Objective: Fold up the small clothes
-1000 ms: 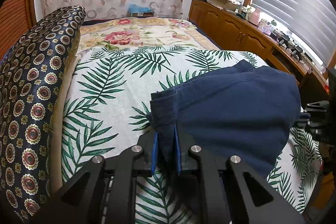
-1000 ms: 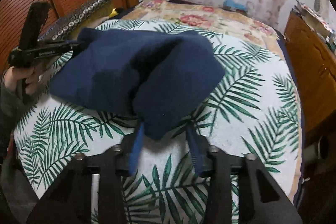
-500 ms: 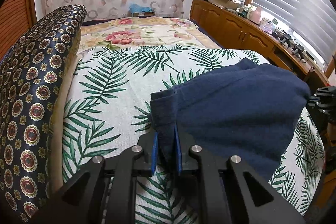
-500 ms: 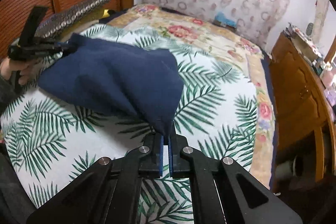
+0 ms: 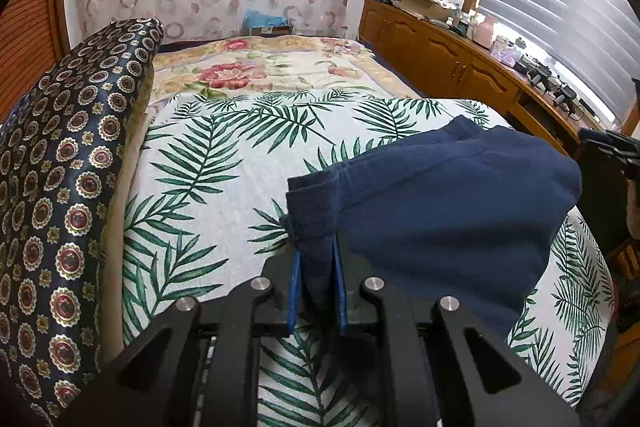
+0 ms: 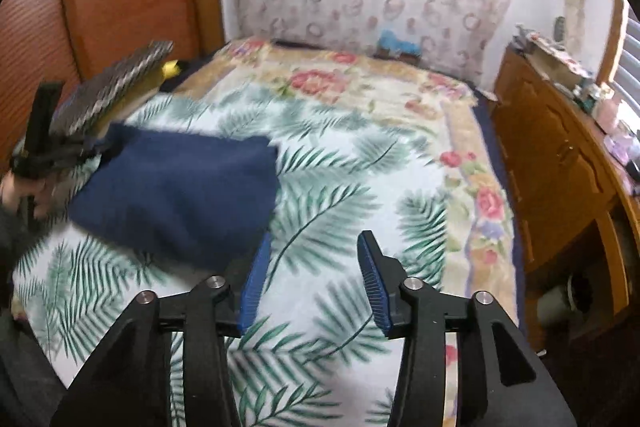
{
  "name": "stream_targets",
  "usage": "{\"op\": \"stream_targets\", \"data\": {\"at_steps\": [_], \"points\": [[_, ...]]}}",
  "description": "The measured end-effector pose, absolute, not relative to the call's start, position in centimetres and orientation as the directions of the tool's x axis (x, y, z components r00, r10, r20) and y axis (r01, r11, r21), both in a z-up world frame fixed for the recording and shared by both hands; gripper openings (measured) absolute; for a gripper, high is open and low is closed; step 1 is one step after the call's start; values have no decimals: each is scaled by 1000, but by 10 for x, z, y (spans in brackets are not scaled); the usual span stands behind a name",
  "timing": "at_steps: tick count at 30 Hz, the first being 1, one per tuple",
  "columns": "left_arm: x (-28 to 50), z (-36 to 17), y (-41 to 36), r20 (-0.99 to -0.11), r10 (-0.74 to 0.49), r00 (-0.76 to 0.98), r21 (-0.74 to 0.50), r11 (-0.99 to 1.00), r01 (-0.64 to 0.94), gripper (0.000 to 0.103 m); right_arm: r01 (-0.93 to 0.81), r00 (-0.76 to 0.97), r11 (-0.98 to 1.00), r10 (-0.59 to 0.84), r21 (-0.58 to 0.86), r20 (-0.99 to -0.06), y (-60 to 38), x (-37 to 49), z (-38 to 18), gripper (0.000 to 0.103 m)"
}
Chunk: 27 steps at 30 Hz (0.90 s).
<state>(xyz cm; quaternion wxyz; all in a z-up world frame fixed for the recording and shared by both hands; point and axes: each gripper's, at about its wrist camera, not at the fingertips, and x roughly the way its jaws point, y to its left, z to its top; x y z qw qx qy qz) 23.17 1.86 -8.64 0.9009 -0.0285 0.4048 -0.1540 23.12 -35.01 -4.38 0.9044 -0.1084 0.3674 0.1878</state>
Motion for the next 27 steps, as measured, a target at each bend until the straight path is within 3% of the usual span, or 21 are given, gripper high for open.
{"op": "stream_targets", "data": {"at_steps": [4,15,17,19,22,27], "points": [[232,-86,18,-722,-301,623,-177,951,253,12,-436,636,900,303,-6,-709,-334,252,-54,60],[232,-88,16,-727,-302,616,-178,950,256,12,-461,436,858,442,227,-784,-296,319,-101,59],[232,-90,16,-729,-304,614,-181,950,255,12,-469,395,836,487,285,-779,-297,323,-103,50],[233,-91,16,-729,-306,612,-184,949,256,12,-485,373,817,515,311,-771,-295,324,-104,30],[232,-90,16,-724,-308,617,-181,948,260,12,-529,402,809,506,258,-763,-289,317,-97,10],[233,-91,19,-723,-306,619,-181,949,257,12,-528,574,844,431,87,-696,-274,299,-71,7]]}}
